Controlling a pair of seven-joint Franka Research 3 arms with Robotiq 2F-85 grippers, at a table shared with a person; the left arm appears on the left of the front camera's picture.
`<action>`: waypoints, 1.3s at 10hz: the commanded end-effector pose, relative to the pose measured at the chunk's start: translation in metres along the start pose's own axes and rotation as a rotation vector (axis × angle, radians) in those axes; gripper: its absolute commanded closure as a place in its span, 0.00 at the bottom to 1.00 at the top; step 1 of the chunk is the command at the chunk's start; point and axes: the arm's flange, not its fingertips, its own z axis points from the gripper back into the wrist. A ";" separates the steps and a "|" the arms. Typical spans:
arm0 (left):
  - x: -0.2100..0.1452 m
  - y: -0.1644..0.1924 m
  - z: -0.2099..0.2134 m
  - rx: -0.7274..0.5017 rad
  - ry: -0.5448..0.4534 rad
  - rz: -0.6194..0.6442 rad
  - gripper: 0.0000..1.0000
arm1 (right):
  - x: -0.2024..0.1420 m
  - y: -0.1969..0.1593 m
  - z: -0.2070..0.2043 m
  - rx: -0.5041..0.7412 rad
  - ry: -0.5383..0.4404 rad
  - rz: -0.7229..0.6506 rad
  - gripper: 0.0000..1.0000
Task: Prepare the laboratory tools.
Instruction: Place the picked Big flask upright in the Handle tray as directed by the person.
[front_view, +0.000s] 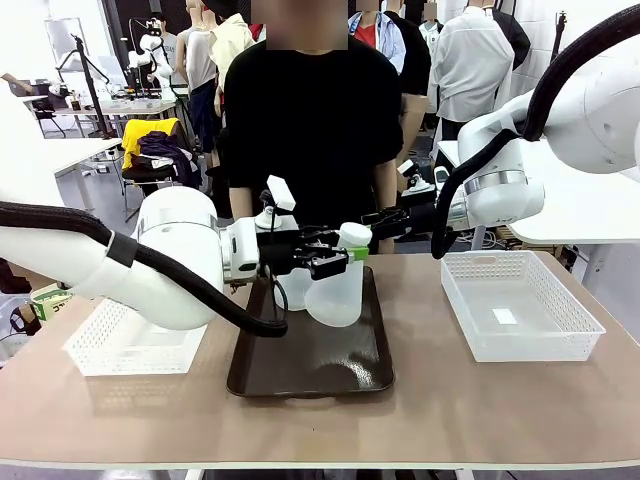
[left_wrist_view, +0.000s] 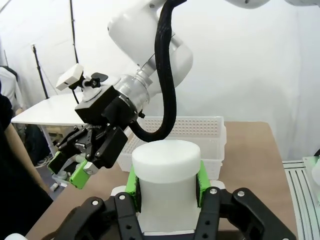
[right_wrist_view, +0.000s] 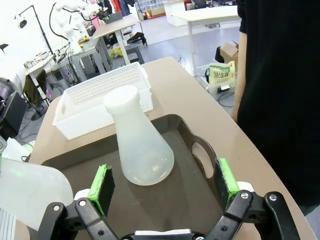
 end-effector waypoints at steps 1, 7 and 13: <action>0.000 0.004 0.007 0.006 -0.047 0.002 1.00 | -0.001 0.001 0.000 0.004 0.010 0.002 0.00; -0.082 0.022 0.021 -0.023 -0.171 -0.010 1.00 | -0.001 0.001 0.000 0.004 0.010 0.002 0.00; -0.112 0.021 0.010 -0.078 -0.114 0.027 1.00 | -0.001 0.001 0.000 0.004 0.010 0.002 0.00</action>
